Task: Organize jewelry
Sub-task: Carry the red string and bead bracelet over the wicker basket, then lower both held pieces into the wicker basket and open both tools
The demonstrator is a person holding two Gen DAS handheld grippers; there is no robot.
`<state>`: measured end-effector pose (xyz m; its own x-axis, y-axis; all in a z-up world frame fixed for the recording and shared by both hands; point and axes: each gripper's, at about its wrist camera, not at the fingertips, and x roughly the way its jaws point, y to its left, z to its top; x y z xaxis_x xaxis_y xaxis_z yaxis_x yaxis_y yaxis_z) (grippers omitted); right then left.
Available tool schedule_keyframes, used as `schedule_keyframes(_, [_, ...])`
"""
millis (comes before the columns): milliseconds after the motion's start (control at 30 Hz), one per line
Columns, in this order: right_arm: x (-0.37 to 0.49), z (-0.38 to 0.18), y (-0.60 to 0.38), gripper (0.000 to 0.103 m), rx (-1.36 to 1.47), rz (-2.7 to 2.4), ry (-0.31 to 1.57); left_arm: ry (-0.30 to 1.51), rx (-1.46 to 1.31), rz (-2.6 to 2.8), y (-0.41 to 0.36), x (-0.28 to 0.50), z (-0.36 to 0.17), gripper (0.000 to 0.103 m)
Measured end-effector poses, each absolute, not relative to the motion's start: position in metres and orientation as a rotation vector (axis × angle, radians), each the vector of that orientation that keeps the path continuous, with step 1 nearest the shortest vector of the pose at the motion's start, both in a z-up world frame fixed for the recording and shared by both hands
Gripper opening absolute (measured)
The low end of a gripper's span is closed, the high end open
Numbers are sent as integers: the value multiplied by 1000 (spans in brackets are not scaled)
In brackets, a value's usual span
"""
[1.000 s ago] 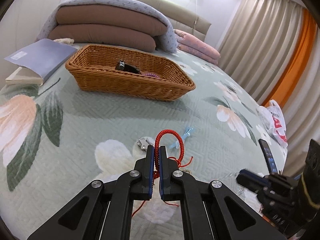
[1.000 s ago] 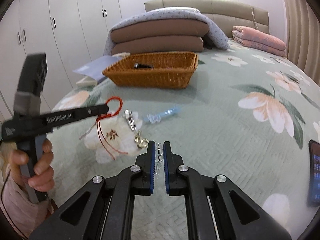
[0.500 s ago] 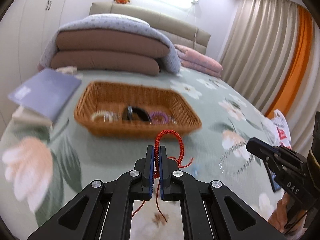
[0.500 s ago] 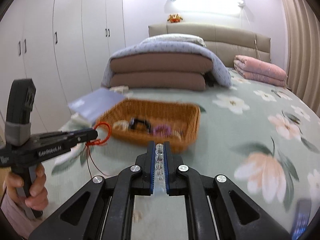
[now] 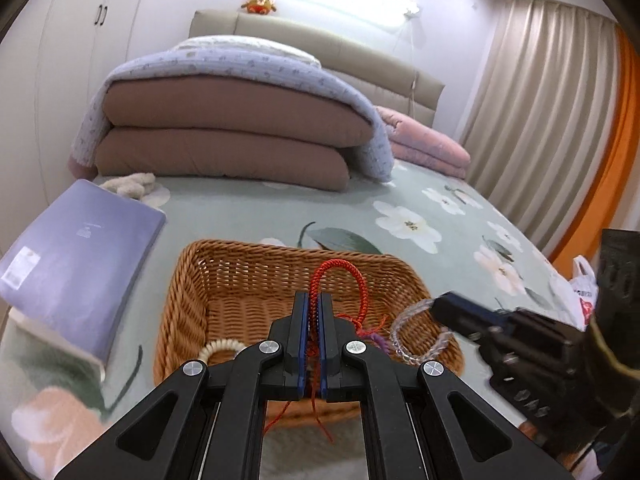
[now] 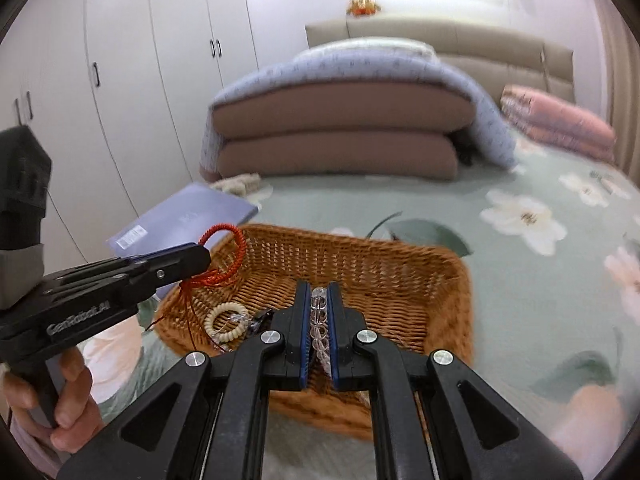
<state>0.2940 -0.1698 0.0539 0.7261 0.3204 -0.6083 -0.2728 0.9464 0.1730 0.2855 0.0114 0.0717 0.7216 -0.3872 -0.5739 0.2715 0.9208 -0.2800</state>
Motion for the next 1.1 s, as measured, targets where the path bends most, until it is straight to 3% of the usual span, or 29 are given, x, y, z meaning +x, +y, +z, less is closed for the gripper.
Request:
schedule_keyframes(233, [329, 30, -179, 9, 152, 309, 774, 700, -176, -329, 4, 314, 50, 4])
schedule_keyframes(367, [330, 24, -193, 14, 174, 286, 796, 718, -212, -329, 7, 321, 43, 7])
schedule_keyframes(467, [322, 26, -205, 24, 192, 288, 795, 727, -217, -339, 9, 318, 39, 13])
schedule_keyframes(600, [293, 32, -214, 24, 180, 306, 778, 717, -205, -342, 11, 303, 43, 34])
schedule_keyframes(1100, [138, 15, -221, 29, 104, 354, 756, 729, -246, -409, 10, 175, 37, 36])
